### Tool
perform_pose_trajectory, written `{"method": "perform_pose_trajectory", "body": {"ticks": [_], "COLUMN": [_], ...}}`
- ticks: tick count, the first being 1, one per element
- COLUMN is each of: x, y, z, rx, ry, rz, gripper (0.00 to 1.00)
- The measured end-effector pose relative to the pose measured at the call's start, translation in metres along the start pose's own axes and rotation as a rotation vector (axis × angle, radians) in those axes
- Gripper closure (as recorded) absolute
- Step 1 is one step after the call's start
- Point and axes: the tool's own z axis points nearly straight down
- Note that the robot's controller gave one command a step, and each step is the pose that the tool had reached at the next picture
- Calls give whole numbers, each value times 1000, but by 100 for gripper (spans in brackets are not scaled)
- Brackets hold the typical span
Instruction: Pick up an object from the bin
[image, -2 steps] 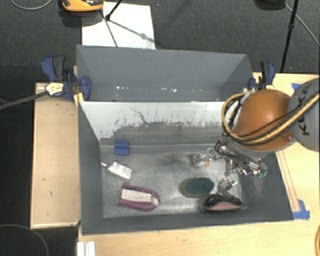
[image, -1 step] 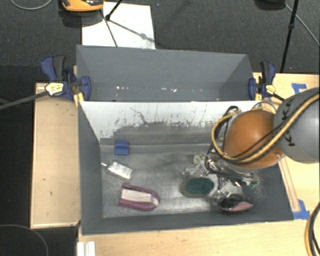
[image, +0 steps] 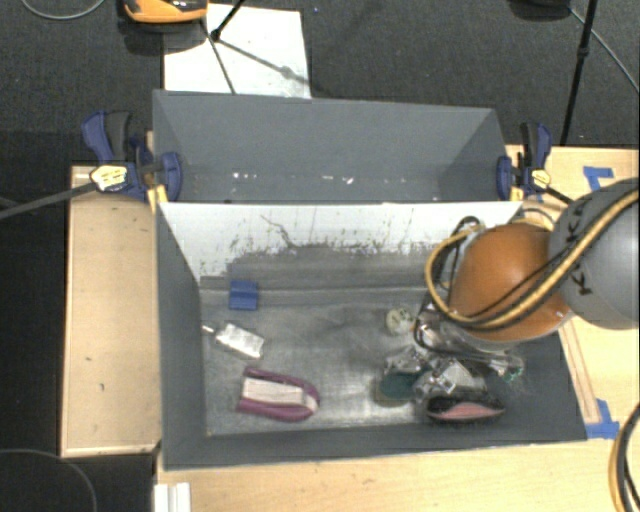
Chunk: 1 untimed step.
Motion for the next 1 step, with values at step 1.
{"method": "perform_pose_trajectory", "body": {"ticks": [1], "x": [10], "y": [-1], "z": [-128], "rx": [6], "ry": [-7], "rz": [-142], "gripper": [100]}}
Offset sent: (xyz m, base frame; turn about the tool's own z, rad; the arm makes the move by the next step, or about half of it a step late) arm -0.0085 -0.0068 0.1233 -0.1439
